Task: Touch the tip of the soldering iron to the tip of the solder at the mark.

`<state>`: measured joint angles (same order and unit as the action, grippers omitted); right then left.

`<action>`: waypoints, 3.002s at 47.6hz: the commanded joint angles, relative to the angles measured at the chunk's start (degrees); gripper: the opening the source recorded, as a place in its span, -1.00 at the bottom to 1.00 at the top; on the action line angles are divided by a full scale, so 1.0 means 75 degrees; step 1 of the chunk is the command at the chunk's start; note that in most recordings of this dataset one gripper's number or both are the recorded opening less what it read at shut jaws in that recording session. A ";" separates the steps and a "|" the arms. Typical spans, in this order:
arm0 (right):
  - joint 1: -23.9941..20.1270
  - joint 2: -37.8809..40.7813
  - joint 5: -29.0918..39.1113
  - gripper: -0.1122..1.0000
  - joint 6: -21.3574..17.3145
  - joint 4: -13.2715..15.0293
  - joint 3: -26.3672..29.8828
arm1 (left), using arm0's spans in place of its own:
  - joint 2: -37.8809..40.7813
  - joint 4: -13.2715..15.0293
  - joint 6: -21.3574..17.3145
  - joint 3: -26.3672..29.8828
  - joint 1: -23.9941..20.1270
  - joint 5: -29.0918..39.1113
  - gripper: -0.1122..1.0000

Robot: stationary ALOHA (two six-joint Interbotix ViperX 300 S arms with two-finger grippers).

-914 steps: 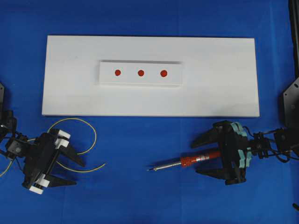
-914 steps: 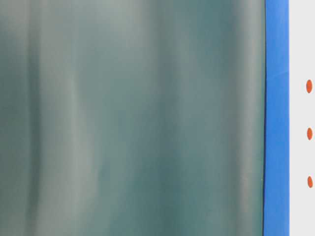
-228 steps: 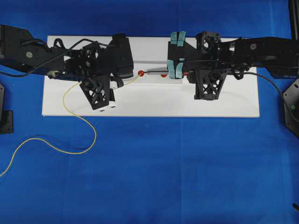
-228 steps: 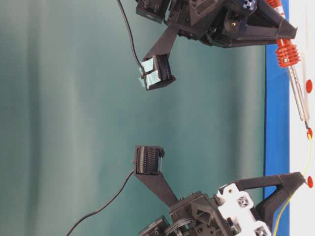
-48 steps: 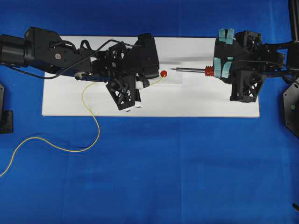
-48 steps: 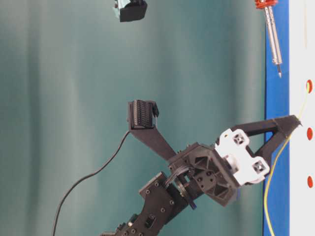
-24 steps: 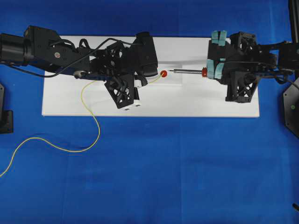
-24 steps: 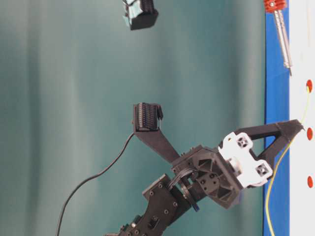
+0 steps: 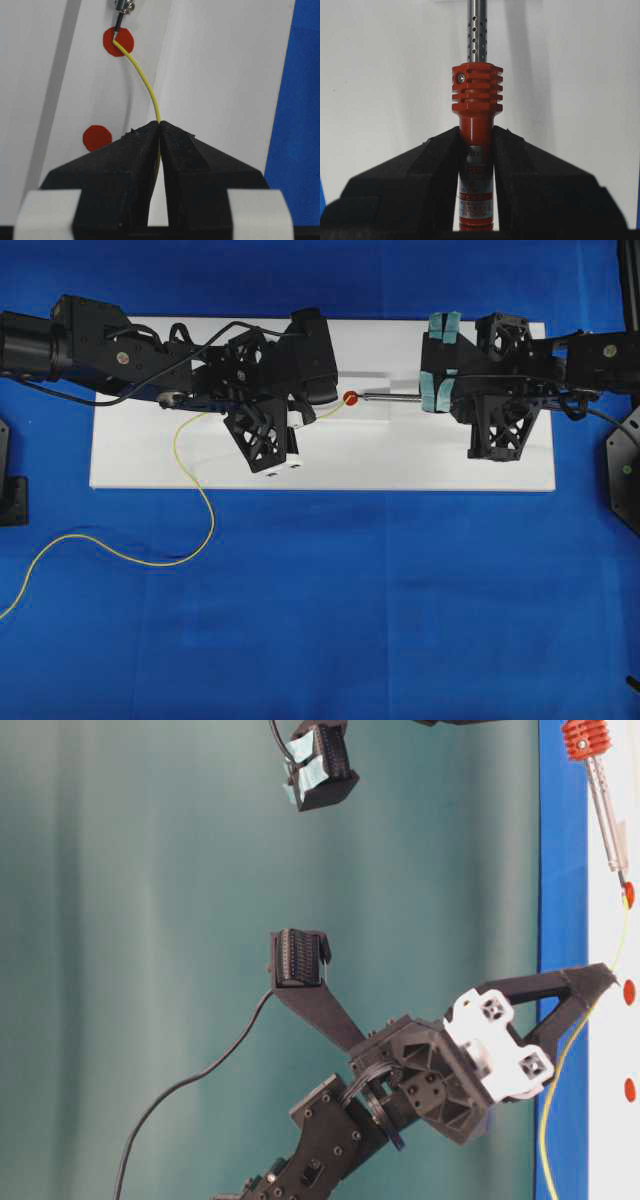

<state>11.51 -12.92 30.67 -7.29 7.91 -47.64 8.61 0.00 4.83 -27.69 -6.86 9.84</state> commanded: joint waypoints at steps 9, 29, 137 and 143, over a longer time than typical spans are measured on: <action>0.0012 -0.0035 -0.0047 -0.68 0.0000 0.0012 0.0176 | -0.0117 -0.0012 0.0012 0.0070 0.0000 -0.0023 -0.76; 0.0012 -0.0047 -0.0023 -0.68 0.0000 0.0000 0.0176 | -0.0117 -0.0012 0.0012 0.0082 0.0000 -0.0012 -0.76; 0.0000 -0.0047 -0.0047 -0.68 0.0000 0.0000 0.0176 | -0.1910 -0.0012 -0.0047 -0.0820 0.0117 0.0234 -0.76; 0.0012 -0.0035 -0.0047 -0.68 0.0000 0.0012 0.0176 | -0.2215 -0.0012 0.0023 -0.1254 0.0117 0.0082 -0.76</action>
<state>11.51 -12.83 30.67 -7.29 7.91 -47.64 -5.71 -0.09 4.75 -36.47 -6.15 11.51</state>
